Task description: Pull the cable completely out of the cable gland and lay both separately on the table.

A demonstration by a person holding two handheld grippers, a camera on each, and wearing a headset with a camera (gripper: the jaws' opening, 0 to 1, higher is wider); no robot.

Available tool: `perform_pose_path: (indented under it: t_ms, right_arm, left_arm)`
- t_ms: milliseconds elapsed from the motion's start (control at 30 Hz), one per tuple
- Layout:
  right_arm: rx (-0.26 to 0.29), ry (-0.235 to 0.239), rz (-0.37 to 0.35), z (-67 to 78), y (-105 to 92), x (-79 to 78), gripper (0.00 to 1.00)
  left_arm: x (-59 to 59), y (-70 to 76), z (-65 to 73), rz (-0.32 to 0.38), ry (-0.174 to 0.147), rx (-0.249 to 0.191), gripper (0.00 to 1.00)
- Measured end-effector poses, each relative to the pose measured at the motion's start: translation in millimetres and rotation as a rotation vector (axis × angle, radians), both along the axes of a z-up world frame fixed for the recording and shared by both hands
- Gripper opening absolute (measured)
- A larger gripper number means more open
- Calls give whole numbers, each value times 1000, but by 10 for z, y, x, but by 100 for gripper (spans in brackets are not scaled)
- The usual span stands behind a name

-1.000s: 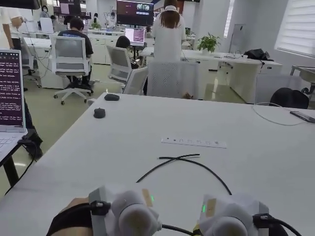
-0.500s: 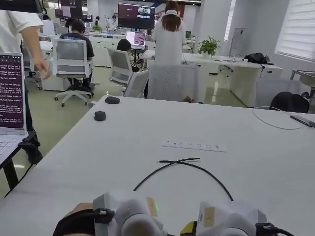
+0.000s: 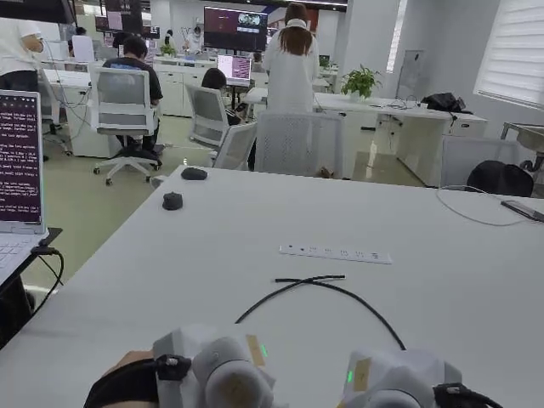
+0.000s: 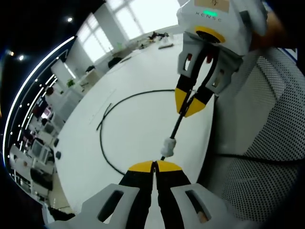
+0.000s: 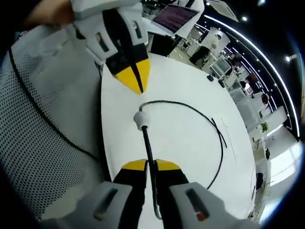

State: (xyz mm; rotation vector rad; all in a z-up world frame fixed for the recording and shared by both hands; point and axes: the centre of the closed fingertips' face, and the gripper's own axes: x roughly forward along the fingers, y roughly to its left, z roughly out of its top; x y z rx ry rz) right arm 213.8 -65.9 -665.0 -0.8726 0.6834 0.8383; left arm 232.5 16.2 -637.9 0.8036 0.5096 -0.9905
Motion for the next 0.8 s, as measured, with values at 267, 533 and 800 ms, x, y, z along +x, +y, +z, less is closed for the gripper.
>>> perform_pose_path:
  t_ms: [267,533,800]
  right_arm:
    - [11,7,5,-9,19,-21,4]
    - [6,13,-9,-19,-14,-13,4]
    - [-29,55,-7,-120,-57,-63,4]
  left_arm:
    - [54,37,2,31,4,-7,2]
    - [66,64,-24,52,20,-5,2]
    - [67,53,-30,38,7,9,2]
